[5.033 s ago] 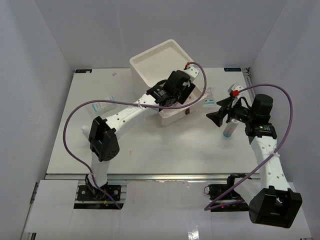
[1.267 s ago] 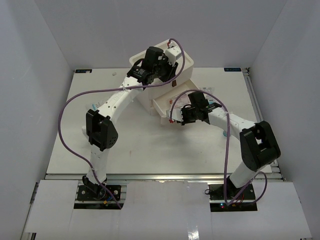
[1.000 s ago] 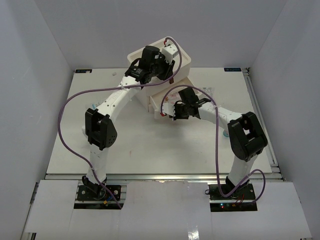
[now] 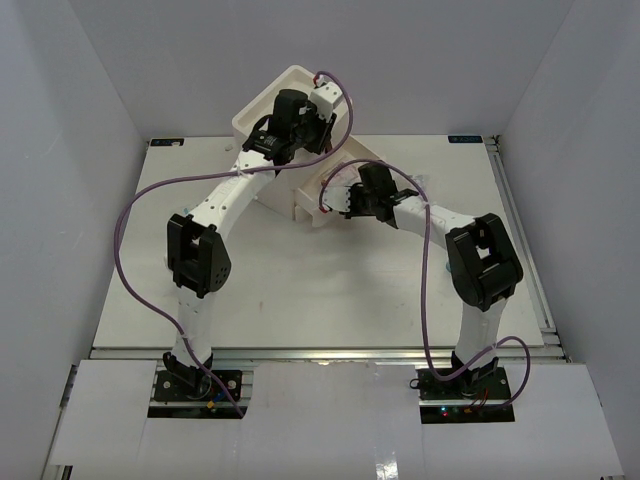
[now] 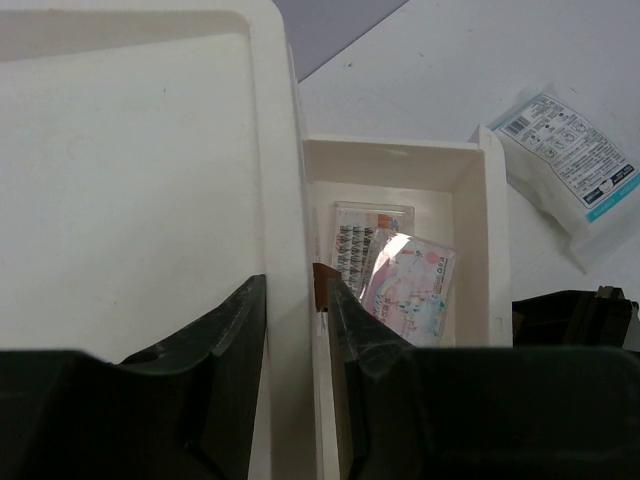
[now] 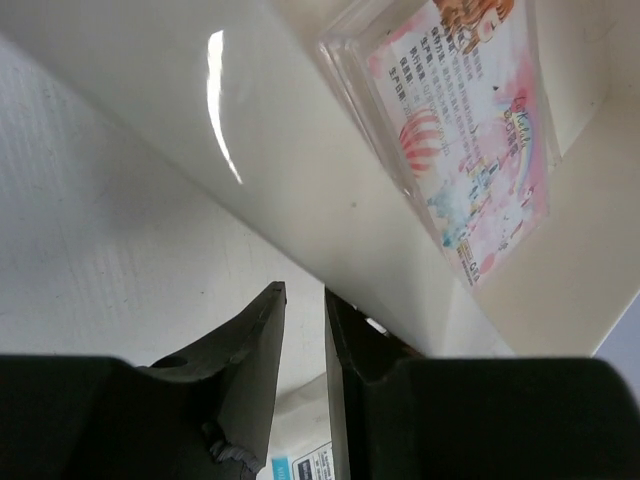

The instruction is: Organize the makeup

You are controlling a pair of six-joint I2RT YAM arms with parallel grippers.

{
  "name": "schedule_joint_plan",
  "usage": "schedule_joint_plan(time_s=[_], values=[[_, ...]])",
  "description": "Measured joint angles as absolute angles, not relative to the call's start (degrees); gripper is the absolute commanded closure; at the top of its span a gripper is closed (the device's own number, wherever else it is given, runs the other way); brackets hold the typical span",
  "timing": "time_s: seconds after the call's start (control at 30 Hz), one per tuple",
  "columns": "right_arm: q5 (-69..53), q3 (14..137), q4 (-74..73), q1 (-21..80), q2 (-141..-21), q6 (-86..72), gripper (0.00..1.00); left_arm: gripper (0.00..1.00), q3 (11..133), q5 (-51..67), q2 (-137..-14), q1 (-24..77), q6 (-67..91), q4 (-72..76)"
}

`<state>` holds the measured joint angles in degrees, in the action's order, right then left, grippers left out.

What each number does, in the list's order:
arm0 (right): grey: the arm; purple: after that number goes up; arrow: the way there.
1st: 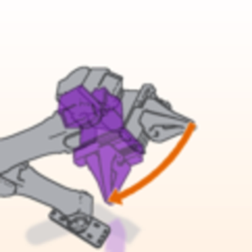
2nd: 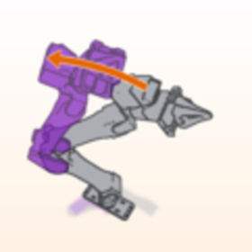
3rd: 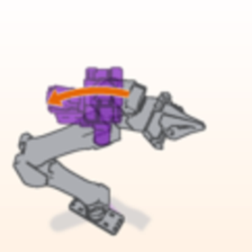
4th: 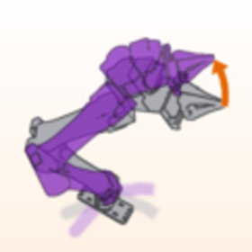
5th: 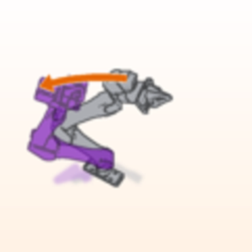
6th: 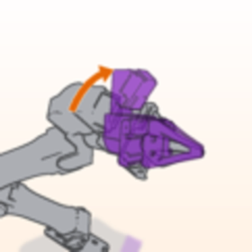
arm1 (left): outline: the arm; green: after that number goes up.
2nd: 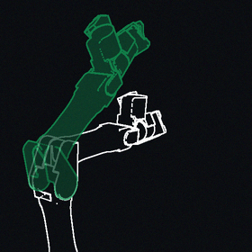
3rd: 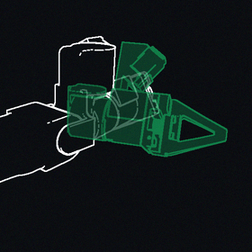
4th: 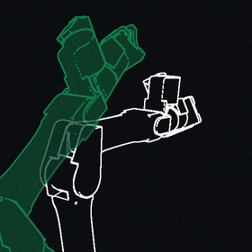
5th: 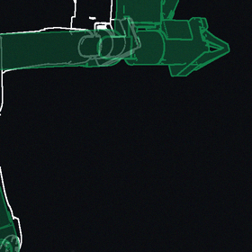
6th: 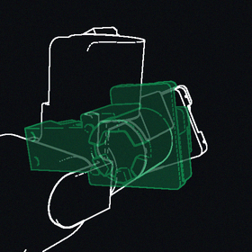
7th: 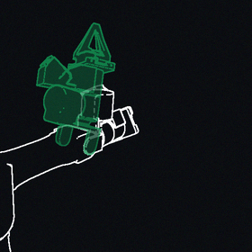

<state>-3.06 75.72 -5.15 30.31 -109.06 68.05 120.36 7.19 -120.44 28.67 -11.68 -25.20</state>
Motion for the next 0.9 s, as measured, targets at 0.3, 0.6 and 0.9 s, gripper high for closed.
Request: schedule_joint_plan(time_s=[0.3,0.6,0.9], values=[[-8.3,68.2,2.8,29.1,-101.6,66.0,0.66,0.34,124.9,5.7,-122.3,29.3,-8.3,-28.7],[-15.7,62.9,4.9,26.4,-91.0,60.9,0.65,0.55,129.3,3.0,-125.3,30.0,-7.6,-30.0],[-23.3,58.3,3.7,23.3,-82.7,54.6,0.64,0.79,130.6,1.9,-126.4,29.8,-8.2,-29.3]])
